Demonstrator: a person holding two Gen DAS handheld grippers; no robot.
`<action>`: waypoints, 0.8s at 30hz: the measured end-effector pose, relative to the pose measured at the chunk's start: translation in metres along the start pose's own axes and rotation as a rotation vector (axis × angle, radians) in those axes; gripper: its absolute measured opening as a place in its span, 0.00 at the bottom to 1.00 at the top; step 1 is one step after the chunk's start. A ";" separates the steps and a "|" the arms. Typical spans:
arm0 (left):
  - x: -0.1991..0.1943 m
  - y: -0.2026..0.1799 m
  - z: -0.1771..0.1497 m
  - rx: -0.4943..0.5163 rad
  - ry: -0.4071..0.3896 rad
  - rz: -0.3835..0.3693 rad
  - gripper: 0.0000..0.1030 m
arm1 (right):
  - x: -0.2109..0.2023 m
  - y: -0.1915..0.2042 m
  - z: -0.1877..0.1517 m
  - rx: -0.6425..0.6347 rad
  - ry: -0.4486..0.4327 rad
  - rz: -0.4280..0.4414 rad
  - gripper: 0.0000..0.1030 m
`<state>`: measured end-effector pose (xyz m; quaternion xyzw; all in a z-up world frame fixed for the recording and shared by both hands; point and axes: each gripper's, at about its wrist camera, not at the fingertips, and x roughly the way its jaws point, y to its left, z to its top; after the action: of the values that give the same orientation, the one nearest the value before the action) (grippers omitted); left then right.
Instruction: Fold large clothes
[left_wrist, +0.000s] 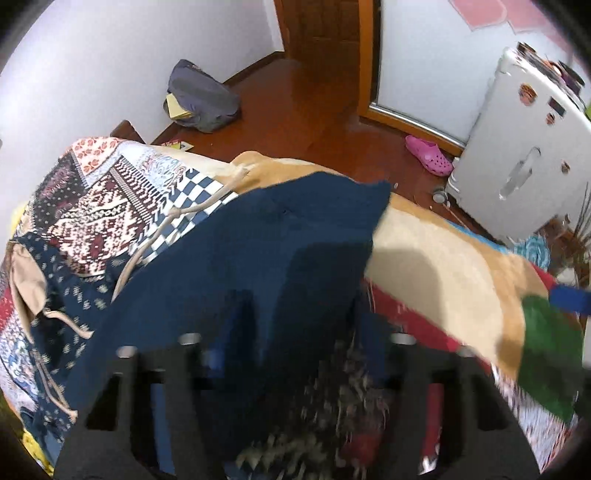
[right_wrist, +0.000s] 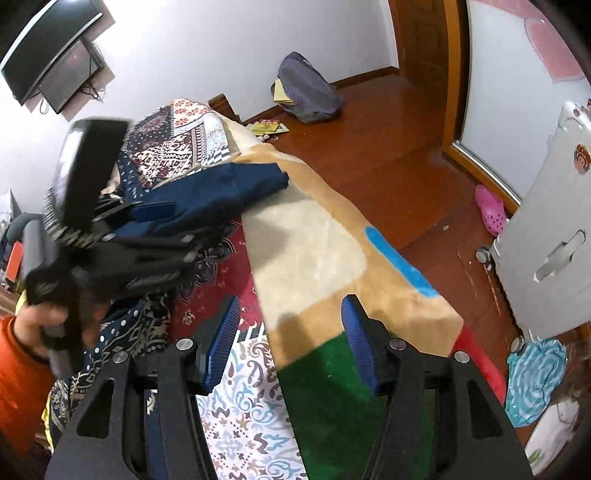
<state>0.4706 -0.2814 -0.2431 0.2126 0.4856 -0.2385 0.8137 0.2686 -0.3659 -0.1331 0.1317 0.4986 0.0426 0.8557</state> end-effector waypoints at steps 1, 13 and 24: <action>-0.001 0.001 0.001 -0.012 -0.007 -0.014 0.26 | 0.001 0.000 0.000 -0.004 0.000 -0.001 0.52; -0.155 0.139 -0.051 -0.308 -0.315 -0.001 0.06 | 0.011 0.052 0.017 -0.129 -0.002 0.047 0.52; -0.195 0.264 -0.235 -0.614 -0.238 0.184 0.06 | 0.069 0.134 0.032 -0.251 0.057 0.071 0.52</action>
<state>0.3855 0.0998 -0.1421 -0.0288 0.4152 -0.0297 0.9088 0.3390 -0.2291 -0.1402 0.0401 0.5088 0.1385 0.8487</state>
